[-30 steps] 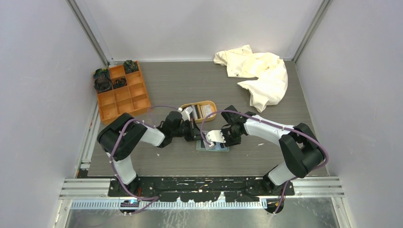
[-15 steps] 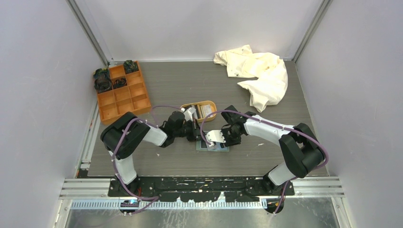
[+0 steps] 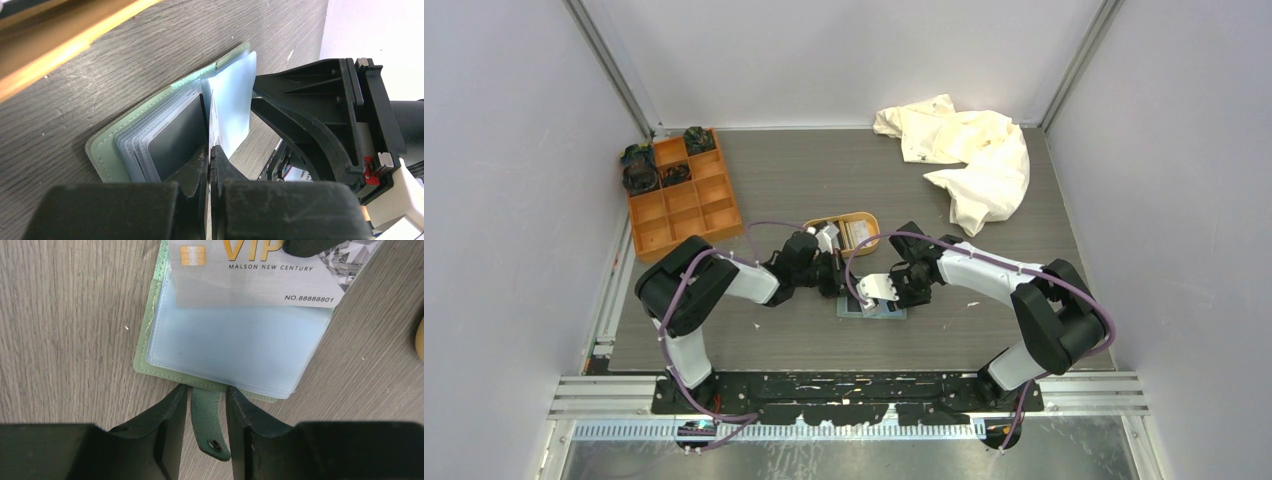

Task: Put the credit cards into the card holder
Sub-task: Insert the credit card into the card holder.

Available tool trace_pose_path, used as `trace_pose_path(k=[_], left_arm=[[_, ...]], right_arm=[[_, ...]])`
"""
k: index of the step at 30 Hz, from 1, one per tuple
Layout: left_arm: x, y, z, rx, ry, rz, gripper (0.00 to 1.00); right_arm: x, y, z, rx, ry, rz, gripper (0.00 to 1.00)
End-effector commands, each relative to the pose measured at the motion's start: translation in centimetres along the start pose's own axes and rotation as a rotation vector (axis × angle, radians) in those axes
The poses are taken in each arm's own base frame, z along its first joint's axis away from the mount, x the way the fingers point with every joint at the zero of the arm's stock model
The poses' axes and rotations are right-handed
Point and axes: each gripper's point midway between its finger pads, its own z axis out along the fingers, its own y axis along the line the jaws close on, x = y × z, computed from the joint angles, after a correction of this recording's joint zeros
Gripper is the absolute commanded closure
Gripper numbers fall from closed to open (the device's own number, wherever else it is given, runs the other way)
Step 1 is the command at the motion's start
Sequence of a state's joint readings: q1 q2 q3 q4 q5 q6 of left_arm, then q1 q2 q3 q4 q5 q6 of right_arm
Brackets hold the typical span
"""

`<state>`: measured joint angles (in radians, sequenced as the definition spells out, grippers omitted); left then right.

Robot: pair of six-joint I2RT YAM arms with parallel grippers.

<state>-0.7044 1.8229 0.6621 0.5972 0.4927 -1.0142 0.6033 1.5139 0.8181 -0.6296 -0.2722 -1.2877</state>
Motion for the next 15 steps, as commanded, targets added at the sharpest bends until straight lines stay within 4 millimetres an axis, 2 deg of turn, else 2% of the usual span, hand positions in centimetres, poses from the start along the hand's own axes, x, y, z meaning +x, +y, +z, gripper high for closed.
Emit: trace_pose_path(k=[1,15], left_arm=[[0.12,0.69,-0.23,-0.078,0.014,-0.003,1.0],[0.93,1.04,0.53,-0.102,0.101,-0.025,1.0]], right_arm=[[-0.22,-0.82,-0.37,0.037,0.001,-0.013,0.6],[-0.27,-1.29,-0.28,0.057,0.002,-0.007,0.6]])
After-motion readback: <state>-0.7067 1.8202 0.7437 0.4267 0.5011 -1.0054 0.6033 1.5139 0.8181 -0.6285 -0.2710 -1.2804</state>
